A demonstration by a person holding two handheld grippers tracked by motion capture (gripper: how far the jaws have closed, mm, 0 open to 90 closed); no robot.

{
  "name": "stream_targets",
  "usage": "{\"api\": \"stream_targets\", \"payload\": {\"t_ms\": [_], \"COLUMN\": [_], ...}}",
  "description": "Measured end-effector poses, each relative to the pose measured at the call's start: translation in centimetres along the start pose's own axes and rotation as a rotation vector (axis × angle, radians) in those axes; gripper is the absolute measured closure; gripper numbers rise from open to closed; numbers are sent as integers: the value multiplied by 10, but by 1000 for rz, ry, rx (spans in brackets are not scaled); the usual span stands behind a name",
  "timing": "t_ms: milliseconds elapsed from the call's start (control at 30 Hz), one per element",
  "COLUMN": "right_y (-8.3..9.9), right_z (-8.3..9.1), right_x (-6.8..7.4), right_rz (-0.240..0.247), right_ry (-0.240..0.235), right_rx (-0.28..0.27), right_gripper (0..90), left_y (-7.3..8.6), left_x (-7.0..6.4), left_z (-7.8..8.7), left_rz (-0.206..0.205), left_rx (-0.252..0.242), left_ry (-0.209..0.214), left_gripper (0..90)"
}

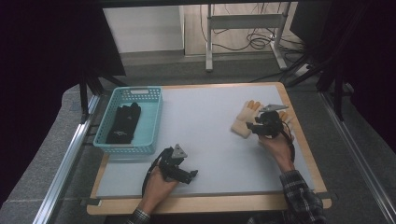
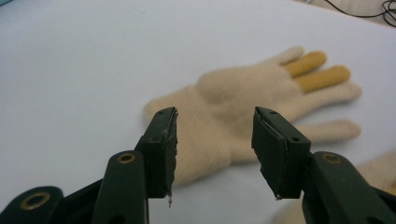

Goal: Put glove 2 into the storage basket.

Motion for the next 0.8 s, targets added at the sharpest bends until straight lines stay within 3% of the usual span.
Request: {"api": "stream_targets", "payload": {"t_ms": [233, 500, 633, 800], "right_y": [-12, -6, -3, -2], "right_z": [-34, -71, -83, -83], "right_x": [-19, -28, -27, -22], "right_rz": [-17, -62, -42, -27], "right_ry": [27, 57, 62, 38], "right_rx": [33, 99, 134, 142], "right_gripper": [341, 245, 259, 445], "left_y": [0, 0, 0, 0], "left_x": [0, 0, 0, 0], "left_z": [0, 0, 0, 0], "left_rz": [-4, -3, -3, -4], "left_rx": [2, 2, 2, 2], "left_ry": [0, 0, 0, 0], "left_gripper": [7, 7, 7, 7]}}
Point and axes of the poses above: each handheld gripper's, and its own axes: z roughly backward along the jaws, y roughly out of its underside, x roughly to its left, the point moved 7 cm from there along -z, roughly forward along the jaws, and after that the axes turned 11 degrees about z, right-handed, at the moved point
